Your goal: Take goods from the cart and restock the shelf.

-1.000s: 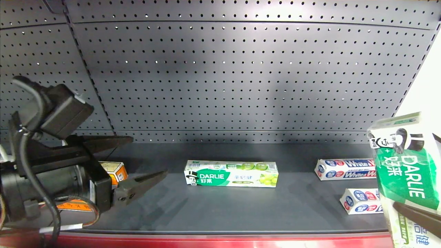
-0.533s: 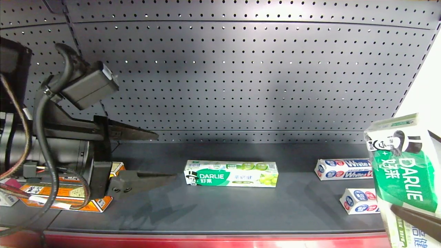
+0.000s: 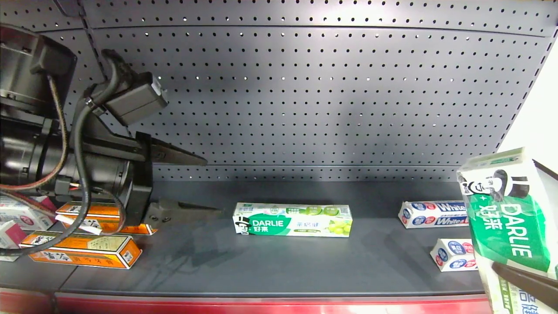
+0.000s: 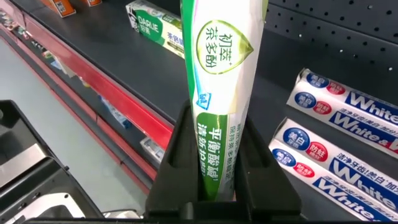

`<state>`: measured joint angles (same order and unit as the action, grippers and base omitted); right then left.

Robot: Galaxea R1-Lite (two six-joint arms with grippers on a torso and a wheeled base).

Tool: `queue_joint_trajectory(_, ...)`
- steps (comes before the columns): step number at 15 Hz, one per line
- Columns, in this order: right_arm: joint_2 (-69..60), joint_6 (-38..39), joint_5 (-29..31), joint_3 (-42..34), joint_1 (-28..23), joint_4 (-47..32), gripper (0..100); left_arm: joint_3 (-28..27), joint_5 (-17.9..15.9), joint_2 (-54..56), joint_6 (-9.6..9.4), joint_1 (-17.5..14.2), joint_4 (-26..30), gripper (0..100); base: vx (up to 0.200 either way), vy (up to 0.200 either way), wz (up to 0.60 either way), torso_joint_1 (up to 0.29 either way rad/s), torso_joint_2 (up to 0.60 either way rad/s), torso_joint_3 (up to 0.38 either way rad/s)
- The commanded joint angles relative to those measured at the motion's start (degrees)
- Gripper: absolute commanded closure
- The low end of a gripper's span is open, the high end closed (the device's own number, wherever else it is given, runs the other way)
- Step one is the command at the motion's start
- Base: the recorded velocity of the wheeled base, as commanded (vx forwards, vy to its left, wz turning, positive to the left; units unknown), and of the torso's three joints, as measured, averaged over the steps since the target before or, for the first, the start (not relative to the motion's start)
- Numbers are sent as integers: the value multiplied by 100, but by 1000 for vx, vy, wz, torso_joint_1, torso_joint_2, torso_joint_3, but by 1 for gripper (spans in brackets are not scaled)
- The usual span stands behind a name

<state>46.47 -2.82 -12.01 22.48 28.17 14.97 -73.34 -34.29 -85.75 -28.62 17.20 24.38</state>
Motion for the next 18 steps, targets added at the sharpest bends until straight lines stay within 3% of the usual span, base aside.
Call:
queue_joint_trajectory(1,-6,-8,-3,2,13,6,100,-286,-7,-337,-73,38,14,0,0,0,0,0,0,0)
queue_joint_trajectory(3,-6,0,-3,20,13,6,100,-409,-122,-583,-759,64,286,0,0,0,0,0,0,0)
queue_joint_trajectory(6,11,0,-3,46,13,6,100,-1033,-473,-891,-1761,29,1702,0,0,0,0,0,0,0)
queue_joint_trajectory(7,11,-8,-3,37,13,6,100,-1209,-570,-1014,-1980,20,1895,0,0,0,0,0,0,0)
queue_joint_trajectory(11,-15,-8,-3,-7,4,6,100,-1657,-623,-1357,-1963,55,1956,0,0,0,0,0,0,0)
queue_joint_trajectory(18,-24,-8,-3,-68,4,6,100,-1991,-640,-1831,-2016,47,1702,0,0,0,0,0,0,0)
